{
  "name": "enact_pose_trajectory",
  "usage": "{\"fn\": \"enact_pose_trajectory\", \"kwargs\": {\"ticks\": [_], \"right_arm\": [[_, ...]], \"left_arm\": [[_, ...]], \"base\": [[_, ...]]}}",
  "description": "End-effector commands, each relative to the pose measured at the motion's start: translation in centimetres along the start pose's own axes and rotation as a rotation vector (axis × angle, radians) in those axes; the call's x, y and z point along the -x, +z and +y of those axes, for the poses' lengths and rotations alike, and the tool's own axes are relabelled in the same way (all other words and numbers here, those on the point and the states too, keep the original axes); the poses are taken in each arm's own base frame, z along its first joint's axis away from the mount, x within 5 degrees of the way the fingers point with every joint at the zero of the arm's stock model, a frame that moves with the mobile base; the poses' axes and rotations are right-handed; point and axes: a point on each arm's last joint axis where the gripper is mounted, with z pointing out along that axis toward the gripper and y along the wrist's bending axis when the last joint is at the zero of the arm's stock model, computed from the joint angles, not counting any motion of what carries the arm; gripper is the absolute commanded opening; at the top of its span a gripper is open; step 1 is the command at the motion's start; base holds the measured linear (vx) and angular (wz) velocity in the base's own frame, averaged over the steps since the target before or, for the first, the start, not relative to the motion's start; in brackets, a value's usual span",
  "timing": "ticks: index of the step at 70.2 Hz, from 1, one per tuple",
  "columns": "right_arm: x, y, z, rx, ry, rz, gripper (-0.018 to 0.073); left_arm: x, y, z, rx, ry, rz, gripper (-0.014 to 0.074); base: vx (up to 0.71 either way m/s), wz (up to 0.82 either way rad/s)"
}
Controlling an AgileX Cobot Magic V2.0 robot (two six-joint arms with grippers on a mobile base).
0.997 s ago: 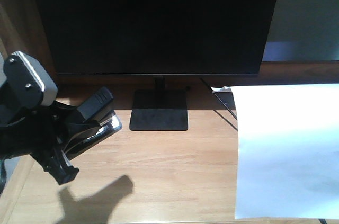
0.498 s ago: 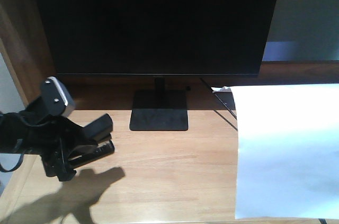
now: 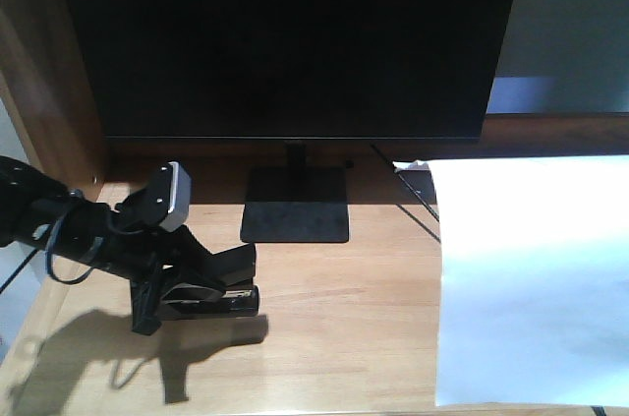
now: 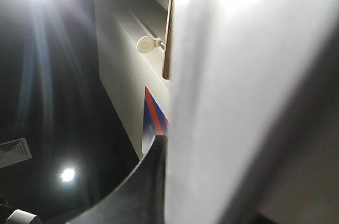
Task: Grab stapler and paper to desk for stapling
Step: 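Lower the black stapler with the left gripper onto the desktop, then open the left gripper and release the stapler on the desk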
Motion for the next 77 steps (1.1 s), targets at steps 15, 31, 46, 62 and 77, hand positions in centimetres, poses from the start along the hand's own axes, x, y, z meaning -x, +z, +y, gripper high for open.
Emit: {"fn": "enact_pose_trajectory", "kwargs": {"ticks": [15,31,46,62,77], "right_arm": [[0.4,0.6,0.7,0.055,-0.011,-0.016,-0.0006],[0.4,0.6,0.7,0.055,-0.011,-0.016,-0.0006],[0.4,0.6,0.7,0.055,-0.011,-0.016,-0.0006],[0.4,0.6,0.7,0.055,-0.011,-0.016,-0.0006],[0.4,0.6,0.7,0.056,-0.011,-0.016,-0.0006]], "left_arm": [[2.1,2.9,1.7,-0.051,0.038,-0.088,-0.0007],[0.9,5.9,1.6,-0.086,0.047,-0.066,-0.0006],[0.3,7.0,1.4,-0.111,0.032,-0.057,-0.0004],[0.2,7.1,1.4,-0.114,0.024,-0.056,0.0034],[0.2,7.1,1.4,-0.112,0.022,-0.054,0.0203]], "base": [[0.0,0.0],[0.0,0.0],[0.0,0.0],[0.0,0.0],[0.0,0.0]]}}
